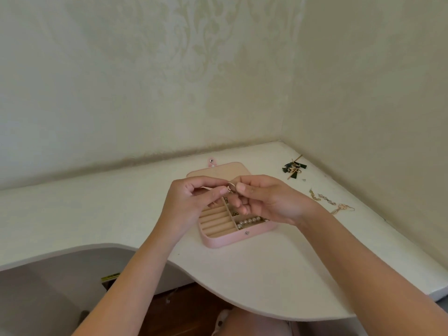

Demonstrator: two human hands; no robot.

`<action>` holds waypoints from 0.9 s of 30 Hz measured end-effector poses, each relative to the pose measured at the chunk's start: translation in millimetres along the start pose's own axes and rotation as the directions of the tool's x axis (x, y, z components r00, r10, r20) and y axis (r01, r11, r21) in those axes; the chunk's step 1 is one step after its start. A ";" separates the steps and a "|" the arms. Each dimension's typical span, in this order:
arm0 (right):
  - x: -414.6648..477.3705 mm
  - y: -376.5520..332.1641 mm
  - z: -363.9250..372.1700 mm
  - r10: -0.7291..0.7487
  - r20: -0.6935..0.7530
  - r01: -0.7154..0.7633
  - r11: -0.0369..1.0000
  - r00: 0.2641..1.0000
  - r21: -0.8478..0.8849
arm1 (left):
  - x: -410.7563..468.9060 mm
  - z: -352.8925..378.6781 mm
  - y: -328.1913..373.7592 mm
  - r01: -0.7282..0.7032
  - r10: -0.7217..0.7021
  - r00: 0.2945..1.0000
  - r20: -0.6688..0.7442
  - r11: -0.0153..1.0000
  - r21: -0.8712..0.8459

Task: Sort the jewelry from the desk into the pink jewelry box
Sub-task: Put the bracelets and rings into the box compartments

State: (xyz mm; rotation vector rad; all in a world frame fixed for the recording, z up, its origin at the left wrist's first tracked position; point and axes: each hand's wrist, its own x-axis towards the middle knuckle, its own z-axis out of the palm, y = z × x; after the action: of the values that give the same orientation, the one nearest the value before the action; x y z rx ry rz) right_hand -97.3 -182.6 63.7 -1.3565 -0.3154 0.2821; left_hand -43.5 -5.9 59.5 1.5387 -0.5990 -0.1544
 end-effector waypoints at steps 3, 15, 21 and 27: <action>8.0 -4.1 0.0 -0.002 0.013 0.003 1.000 1.000 -0.015 | 2.1 -4.1 -0.3 -0.021 0.021 0.999 -0.036 1.000 0.011; 36.6 -3.0 -10.7 -0.107 -0.192 0.013 0.900 0.976 -0.435 | 17.0 -9.7 -16.5 0.071 -0.068 0.991 -0.115 0.997 0.021; 36.3 19.0 -16.4 -0.304 -0.184 -0.014 0.486 0.935 -0.874 | 23.8 -14.3 -23.6 0.203 -0.200 0.979 -0.035 0.975 0.089; 34.6 18.7 -16.6 -0.354 -0.049 0.049 0.263 0.934 -0.964 | 34.4 -22.4 -9.2 0.054 -0.117 0.987 0.110 0.889 0.455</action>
State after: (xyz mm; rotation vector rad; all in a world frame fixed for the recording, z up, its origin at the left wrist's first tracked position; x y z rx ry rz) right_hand -59.3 -181.1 44.3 -2.5353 -0.4690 -0.4376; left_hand -1.6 -2.3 61.6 2.0215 -0.7076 -0.1978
